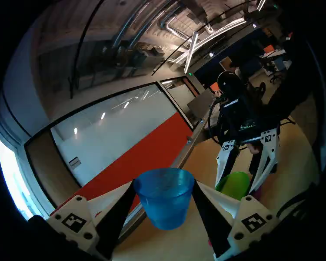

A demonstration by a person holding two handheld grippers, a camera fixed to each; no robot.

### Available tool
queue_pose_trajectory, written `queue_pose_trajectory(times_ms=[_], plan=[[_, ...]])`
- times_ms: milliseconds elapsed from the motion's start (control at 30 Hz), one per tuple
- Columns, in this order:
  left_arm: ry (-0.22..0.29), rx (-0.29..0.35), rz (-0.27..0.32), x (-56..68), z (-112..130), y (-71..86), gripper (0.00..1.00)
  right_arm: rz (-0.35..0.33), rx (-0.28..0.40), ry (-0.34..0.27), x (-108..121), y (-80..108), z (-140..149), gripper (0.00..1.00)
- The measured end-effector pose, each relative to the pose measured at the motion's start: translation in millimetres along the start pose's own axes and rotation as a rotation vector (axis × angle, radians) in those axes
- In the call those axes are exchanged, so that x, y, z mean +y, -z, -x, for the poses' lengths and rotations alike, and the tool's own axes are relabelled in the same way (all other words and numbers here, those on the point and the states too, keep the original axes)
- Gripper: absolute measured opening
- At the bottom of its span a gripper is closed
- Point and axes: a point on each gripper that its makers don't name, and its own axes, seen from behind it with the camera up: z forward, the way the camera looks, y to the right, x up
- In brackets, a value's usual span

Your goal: Pour water

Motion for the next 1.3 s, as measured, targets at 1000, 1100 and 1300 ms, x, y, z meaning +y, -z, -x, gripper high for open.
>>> queue_pose_trajectory(times_ms=[1000,1100,1300], plan=[[-0.171,-0.009,0.017,8.4,-5,1.2,0.88,-0.043,0.001,0.000,-11,-9.8,0,0.92],[-0.186,-0.013,0.017,8.6,-4,1.7,0.88,-0.045,0.000,0.001,-12,-11.0,0,0.92],[-0.223,-0.016,0.015,8.5,-4,1.7,0.88,-0.045,0.001,0.001,-11,-12.8,0,0.92]])
